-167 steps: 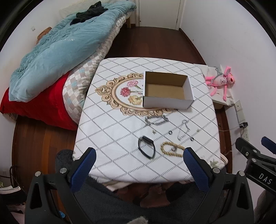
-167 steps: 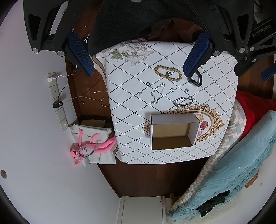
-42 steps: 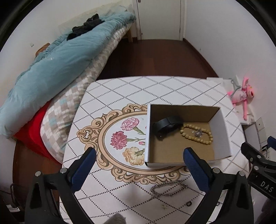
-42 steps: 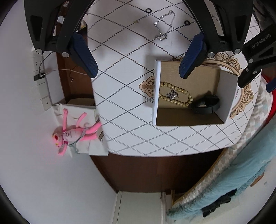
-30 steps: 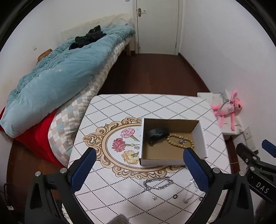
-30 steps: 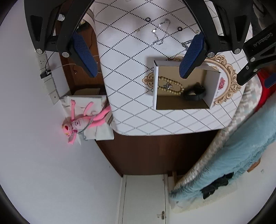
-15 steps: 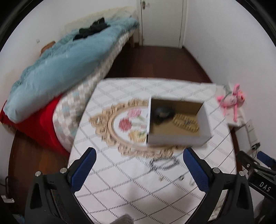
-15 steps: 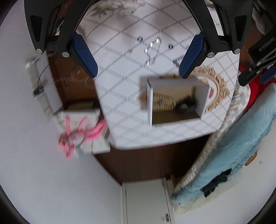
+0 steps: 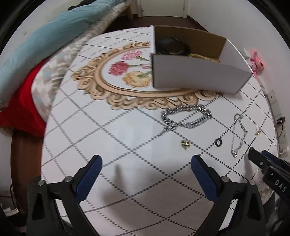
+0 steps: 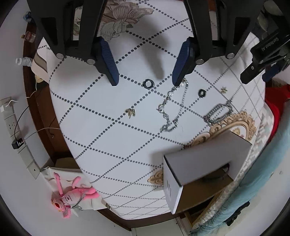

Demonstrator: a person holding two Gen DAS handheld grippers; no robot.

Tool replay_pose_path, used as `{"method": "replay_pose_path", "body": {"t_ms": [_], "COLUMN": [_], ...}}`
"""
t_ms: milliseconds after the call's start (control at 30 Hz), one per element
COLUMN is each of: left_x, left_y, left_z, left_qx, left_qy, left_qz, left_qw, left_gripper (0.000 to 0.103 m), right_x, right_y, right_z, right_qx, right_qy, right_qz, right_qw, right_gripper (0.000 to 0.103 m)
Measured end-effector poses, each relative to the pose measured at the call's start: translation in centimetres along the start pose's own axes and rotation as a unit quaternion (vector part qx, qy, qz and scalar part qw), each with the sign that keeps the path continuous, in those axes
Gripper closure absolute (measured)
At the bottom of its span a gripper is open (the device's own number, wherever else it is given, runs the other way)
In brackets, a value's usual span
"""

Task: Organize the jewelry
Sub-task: 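Grasp a small black ring with the right tool while the left tool grasps a gold earring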

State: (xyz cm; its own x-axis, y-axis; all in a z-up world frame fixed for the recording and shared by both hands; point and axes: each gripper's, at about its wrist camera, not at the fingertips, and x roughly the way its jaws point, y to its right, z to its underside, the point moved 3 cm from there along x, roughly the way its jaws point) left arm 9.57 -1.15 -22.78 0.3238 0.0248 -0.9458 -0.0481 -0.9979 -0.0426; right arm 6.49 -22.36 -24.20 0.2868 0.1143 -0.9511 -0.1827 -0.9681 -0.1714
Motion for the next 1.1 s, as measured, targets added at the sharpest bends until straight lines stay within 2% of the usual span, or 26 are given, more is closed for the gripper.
{"method": "replay_pose_path", "body": {"t_ms": [200,367,467,633,700,867,967,1000,1100], "left_x": [0.9,1.1,1.1,1.5,1.6,1.6,1.2,1.2,1.1], "left_y": [0.9,1.0,1.4,2.3,2.7,3.3,3.9,4.0,4.1], "left_z": [0.2,0.2,0.2,-0.1,0.0,0.0,0.1,0.0,0.0], "left_qx": [0.01,0.013,0.017,0.027,0.032,0.042,0.046,0.048,0.049], "left_qy": [-0.01,-0.007,-0.003,-0.003,-0.003,0.002,0.005,0.006,0.006], "left_qz": [0.0,0.003,0.008,0.016,0.017,0.02,0.024,0.026,0.033], "left_qw": [0.9999,0.9999,0.9998,0.9995,0.9993,0.9989,0.9986,0.9985,0.9982], "left_gripper": [0.006,0.006,0.007,0.018,0.03,0.047,0.066,0.076,0.088], "right_x": [0.5,0.7,0.8,0.5,0.3,-0.1,-0.2,-0.1,-0.2], "right_y": [-1.0,-1.6,-1.7,-1.4,-1.0,-0.1,0.3,0.4,0.4], "right_z": [0.5,0.5,0.5,0.2,0.0,-0.4,-0.5,-0.5,-0.5], "right_qx": [-0.032,-0.058,-0.063,-0.053,-0.047,-0.036,-0.029,-0.027,-0.023], "right_qy": [0.026,0.042,0.046,0.046,0.047,0.047,0.046,0.045,0.045], "right_qz": [0.021,0.055,0.057,0.054,0.054,0.056,0.056,0.055,0.054], "right_qw": [0.999,0.996,0.995,0.996,0.996,0.997,0.997,0.997,0.997], "right_gripper": [0.059,0.09,0.09,0.09,0.09,0.09,0.09,0.09,0.09]}}
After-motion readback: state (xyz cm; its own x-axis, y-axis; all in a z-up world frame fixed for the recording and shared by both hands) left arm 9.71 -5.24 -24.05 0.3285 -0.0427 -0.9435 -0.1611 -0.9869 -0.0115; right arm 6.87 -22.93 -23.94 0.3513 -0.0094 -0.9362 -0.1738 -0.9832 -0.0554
